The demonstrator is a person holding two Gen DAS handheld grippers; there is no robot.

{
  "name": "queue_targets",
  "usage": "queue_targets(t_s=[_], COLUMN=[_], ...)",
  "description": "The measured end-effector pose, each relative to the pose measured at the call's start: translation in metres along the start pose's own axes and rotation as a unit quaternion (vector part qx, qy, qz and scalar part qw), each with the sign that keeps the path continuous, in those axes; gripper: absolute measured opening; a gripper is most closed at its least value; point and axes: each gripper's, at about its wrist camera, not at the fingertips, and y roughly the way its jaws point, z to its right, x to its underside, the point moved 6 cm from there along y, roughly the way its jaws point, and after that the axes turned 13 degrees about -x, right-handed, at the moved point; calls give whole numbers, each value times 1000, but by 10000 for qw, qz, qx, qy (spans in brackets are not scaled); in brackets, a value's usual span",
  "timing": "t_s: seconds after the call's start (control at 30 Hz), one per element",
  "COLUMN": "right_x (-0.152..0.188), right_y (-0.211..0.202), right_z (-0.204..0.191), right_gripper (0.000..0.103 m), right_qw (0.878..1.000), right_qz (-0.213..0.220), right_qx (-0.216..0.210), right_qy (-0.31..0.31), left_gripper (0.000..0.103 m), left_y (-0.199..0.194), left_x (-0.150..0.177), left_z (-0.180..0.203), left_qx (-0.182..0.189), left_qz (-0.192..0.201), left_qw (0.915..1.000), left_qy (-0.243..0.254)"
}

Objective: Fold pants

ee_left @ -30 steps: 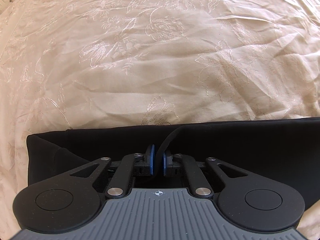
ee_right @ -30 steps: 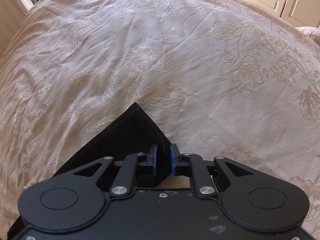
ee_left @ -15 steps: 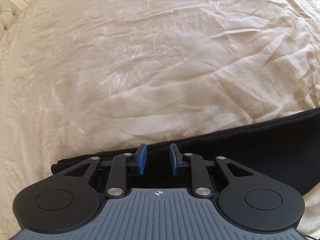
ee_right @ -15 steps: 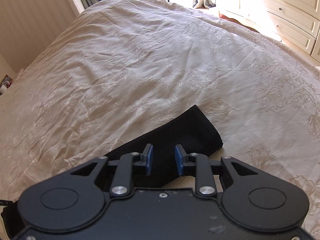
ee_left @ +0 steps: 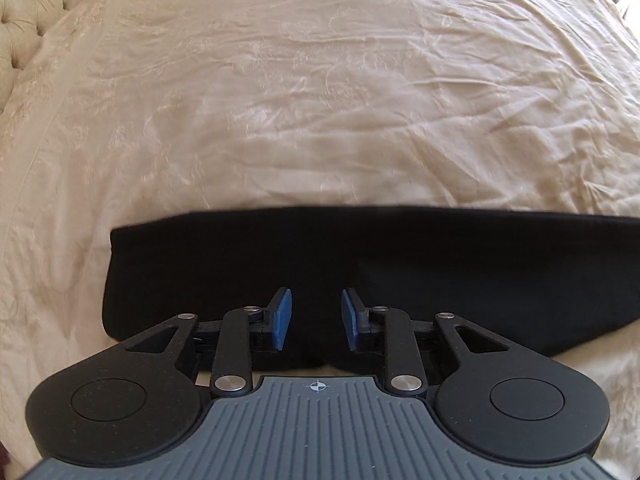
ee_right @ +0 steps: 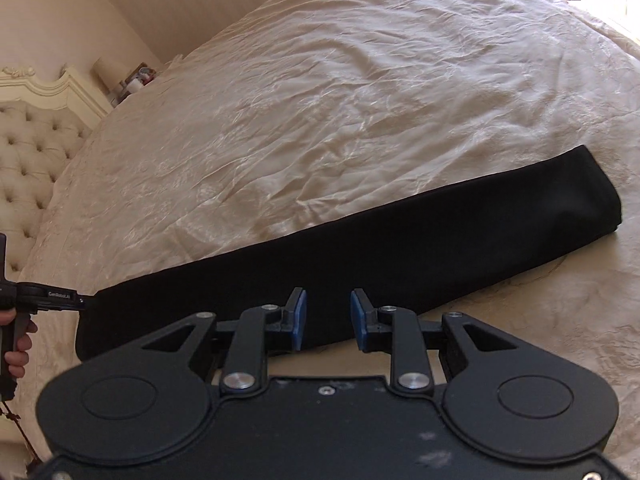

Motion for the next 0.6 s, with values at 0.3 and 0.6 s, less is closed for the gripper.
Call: queue_targets(t_s=[0.3, 0.6], right_x=[73, 131], right_y=[74, 167], right_z=[-117, -193], right_gripper=[28, 28], right_qw=[9913, 9810], right_qz=[-879, -1438], right_qx=[-856, -770], right_qy=[-483, -1047], left_gripper=[27, 30], left_y=[-7, 3], left_x=[83, 90], left_z=[-13, -39], left_qx=[334, 694], left_qz=[-150, 126], left_qw=[9987, 9975], left_qy=[-340, -80])
